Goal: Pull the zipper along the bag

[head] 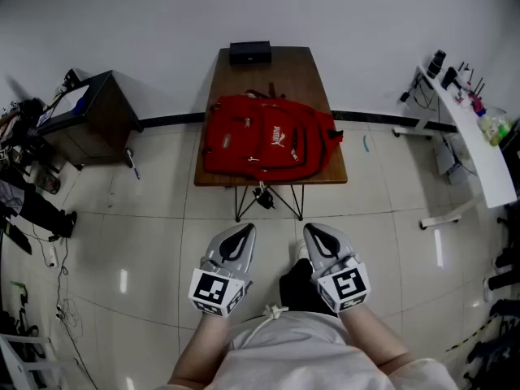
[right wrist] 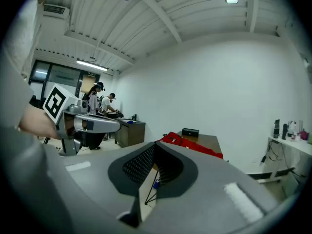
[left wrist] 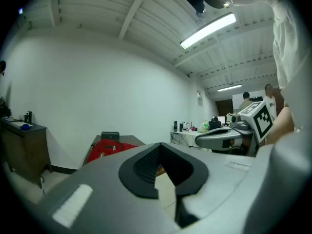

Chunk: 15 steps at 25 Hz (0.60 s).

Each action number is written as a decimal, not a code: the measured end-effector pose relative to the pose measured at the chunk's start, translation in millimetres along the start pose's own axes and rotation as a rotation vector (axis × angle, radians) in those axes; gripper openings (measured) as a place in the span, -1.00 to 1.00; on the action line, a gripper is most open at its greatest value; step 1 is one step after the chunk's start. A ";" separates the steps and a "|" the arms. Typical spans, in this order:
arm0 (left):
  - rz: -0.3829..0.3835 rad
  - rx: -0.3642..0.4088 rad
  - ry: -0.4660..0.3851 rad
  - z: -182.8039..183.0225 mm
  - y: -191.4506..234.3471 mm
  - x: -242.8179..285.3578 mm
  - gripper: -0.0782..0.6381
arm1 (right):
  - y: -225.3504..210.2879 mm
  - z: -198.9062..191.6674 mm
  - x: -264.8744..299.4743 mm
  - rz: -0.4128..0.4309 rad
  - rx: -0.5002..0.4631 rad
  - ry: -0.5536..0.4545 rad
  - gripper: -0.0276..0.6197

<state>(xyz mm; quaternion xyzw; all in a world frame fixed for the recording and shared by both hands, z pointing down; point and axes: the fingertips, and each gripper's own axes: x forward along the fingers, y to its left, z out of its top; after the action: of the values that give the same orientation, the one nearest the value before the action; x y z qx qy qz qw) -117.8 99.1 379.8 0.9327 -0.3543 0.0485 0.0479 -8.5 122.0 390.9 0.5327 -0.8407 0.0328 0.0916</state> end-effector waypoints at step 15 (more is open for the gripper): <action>0.032 -0.033 0.112 -22.0 67.3 198.3 -0.76 | -161.4 -22.5 142.8 0.109 -0.100 0.080 -0.89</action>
<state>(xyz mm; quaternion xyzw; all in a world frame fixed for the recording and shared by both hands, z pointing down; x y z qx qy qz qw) -16.2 -78.4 430.0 0.9218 -0.3666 0.0957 0.0825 80.4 -71.1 433.1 0.4790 -0.8648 0.0170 0.1499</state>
